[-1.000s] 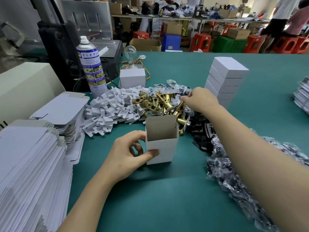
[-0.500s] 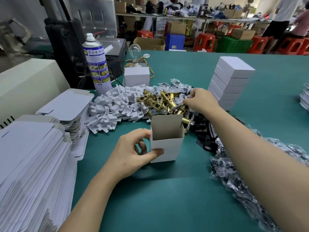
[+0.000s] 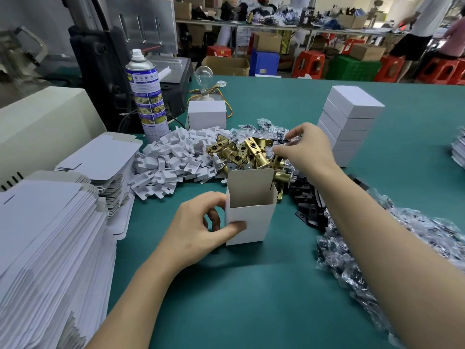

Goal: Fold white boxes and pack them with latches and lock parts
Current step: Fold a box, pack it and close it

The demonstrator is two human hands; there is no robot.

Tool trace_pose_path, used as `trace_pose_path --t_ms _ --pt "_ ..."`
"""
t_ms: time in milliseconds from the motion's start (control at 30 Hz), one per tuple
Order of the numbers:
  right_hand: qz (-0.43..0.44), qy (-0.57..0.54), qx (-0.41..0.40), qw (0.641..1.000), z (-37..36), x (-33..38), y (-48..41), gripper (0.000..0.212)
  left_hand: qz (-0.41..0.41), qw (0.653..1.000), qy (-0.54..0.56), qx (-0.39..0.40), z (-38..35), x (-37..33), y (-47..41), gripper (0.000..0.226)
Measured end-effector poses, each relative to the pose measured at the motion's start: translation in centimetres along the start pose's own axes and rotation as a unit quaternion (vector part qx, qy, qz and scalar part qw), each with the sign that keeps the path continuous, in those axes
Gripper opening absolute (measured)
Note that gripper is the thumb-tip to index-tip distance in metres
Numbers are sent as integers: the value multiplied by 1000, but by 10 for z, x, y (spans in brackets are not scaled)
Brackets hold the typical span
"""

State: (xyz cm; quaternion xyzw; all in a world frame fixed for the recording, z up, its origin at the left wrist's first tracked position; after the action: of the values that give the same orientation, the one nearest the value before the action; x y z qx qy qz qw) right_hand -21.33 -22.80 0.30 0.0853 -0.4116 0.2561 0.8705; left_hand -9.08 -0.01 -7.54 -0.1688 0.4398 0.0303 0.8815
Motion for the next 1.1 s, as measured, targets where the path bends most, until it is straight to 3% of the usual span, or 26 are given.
trace_pose_path --t_ms 233,433,567,667,833,1100 --pt "41 -105 -20 993 33 43 25 40 0 1000 -10 -19 3 -1 2 19" --pt "108 -300 0 948 68 79 54 35 16 999 -14 -46 6 3 2 18" --pt "109 -355 59 927 53 77 76 31 12 998 -6 -54 4 0 2 21" --pt "93 -327 61 938 30 66 85 29 11 998 -4 -54 2 -2 2 21" --pt "120 -179 -24 976 16 58 96 23 22 998 -2 -53 4 -1 3 23" --pt "181 -57 -64 980 -1 69 107 12 11 998 -24 -60 3 -5 2 25"
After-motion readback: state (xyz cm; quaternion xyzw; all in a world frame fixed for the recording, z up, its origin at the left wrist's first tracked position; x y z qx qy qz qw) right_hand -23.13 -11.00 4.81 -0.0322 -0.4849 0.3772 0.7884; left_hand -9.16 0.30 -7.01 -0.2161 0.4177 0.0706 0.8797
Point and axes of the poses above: each hand's wrist, its own y-axis away from the middle knuckle, its own z-axis out of the back of the hand, x = y × z, the point moved 5 cm from there along -y, towards the middle knuckle, and after that the axes turned 10 degrees about x, right-handed, at the moved point
